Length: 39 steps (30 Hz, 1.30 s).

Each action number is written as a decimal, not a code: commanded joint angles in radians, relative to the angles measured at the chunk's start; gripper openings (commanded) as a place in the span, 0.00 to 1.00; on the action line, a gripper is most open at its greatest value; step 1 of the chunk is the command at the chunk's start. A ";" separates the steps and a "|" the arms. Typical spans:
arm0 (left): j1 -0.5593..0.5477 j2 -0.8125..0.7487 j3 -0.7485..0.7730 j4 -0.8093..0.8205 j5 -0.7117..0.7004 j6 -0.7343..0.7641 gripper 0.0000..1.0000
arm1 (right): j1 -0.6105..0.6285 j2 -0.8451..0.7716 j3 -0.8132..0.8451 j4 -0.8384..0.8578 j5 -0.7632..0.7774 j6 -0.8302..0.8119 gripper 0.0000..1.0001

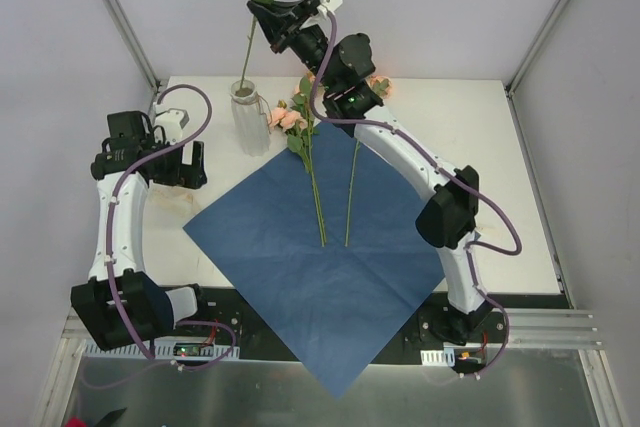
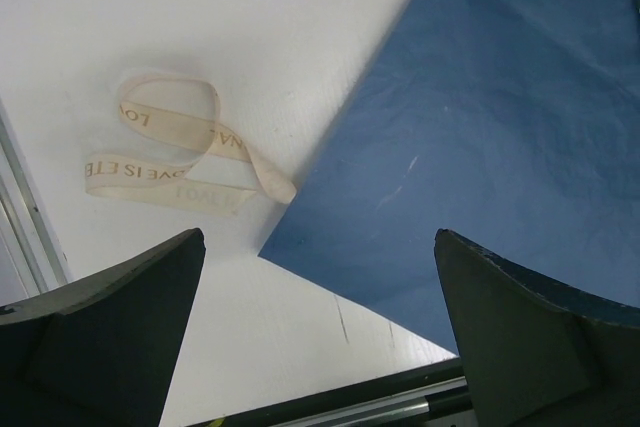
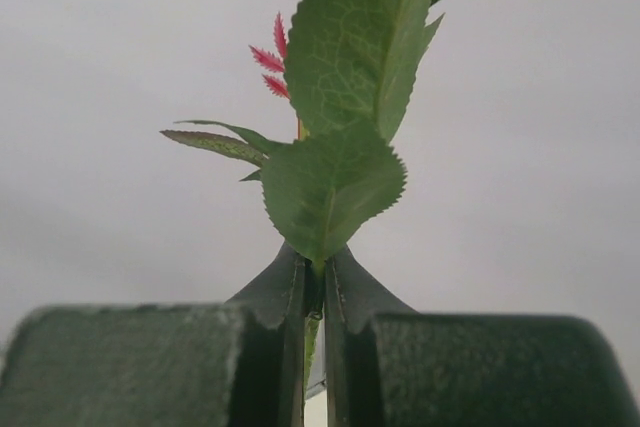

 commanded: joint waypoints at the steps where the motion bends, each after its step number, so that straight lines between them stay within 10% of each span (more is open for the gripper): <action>1: 0.001 -0.052 -0.015 -0.036 0.065 0.068 0.99 | 0.000 0.068 0.133 0.167 0.049 -0.082 0.01; 24: 0.007 0.017 0.019 -0.036 0.055 0.019 0.99 | 0.026 0.143 -0.006 0.040 0.082 -0.062 0.02; 31: 0.007 0.009 0.025 -0.036 0.049 0.019 0.99 | 0.042 0.062 -0.058 -0.187 0.075 -0.033 0.50; 35: 0.007 0.006 0.024 -0.036 0.046 0.025 0.99 | 0.054 0.014 0.005 -0.506 0.110 -0.114 0.96; 39: 0.007 0.006 0.031 -0.034 0.049 0.015 0.99 | 0.056 -0.079 -0.065 -0.626 0.099 -0.129 0.96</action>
